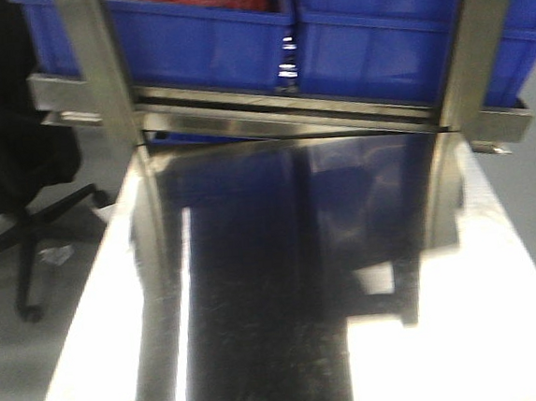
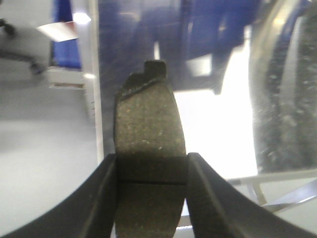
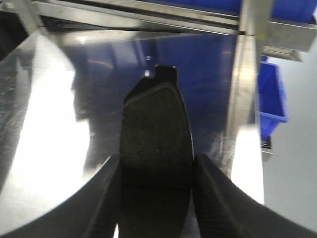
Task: Move and align brake pads A on conveyor
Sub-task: 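Back away from the steel table and turn, holding both pads, then drive along the yellow floor line toward the striped cones, then turn past the striped cones toward the black conveyor belt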
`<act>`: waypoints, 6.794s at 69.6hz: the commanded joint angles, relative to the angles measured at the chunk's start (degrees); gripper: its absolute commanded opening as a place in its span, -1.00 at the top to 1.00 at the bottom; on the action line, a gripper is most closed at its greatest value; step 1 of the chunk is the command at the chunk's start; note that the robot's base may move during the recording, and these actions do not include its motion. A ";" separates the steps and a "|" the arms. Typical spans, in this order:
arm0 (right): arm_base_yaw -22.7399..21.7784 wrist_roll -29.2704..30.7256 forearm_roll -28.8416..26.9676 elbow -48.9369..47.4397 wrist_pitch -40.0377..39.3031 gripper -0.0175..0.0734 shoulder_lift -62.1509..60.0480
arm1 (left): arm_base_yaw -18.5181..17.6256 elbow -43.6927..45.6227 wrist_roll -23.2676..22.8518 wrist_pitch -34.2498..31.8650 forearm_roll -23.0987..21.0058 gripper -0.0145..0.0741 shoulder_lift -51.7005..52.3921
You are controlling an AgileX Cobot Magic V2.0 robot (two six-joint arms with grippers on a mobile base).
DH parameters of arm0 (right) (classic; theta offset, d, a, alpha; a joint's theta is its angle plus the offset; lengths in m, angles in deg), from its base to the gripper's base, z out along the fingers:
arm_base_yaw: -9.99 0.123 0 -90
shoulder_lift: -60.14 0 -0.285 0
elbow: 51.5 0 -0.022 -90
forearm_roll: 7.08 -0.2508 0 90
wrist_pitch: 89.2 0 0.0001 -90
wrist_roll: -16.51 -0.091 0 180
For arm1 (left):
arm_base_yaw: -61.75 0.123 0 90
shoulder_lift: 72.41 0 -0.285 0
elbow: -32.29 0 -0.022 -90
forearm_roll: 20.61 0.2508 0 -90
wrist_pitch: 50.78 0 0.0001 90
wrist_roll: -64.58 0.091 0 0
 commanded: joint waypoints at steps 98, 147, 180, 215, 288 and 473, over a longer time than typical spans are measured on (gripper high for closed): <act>-0.22 0.44 0.10 -1.74 -5.68 0.58 0.54 | 0.11 1.56 -0.41 -4.80 -0.01 0.69 -0.45; -0.22 0.44 0.10 -1.74 -5.68 0.58 0.54 | 0.15 1.56 -0.41 -4.70 -0.01 0.69 -0.45; -0.22 0.44 0.10 -1.74 -5.63 0.58 0.54 | 0.15 1.56 -0.41 -4.70 -0.01 0.69 -0.45; -0.22 0.44 0.10 -1.74 -5.63 0.58 0.54 | 0.15 1.56 -0.41 -4.64 -0.01 0.69 -0.45; -0.22 0.44 0.10 -1.74 -5.50 0.58 0.54 | 0.15 1.56 -0.41 -4.64 -0.01 0.69 -0.45; -0.22 0.44 0.10 -1.74 -4.58 0.58 0.54 | 0.15 1.56 -0.41 -4.65 -0.01 0.69 -0.49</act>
